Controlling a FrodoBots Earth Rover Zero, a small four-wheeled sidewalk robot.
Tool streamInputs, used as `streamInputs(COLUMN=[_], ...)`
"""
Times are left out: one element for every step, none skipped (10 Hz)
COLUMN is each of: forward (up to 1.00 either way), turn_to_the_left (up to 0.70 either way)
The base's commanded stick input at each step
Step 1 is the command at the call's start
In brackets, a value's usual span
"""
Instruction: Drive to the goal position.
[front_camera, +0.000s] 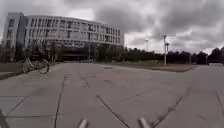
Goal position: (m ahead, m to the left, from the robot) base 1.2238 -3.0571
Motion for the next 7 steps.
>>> streamInputs(forward=[1.0,1.0,1.0,1.0,1.0,1.0,1.0], turn_to_the_left=[0.0,0.0,0.12,0.4,0.25,0.05,0.0])
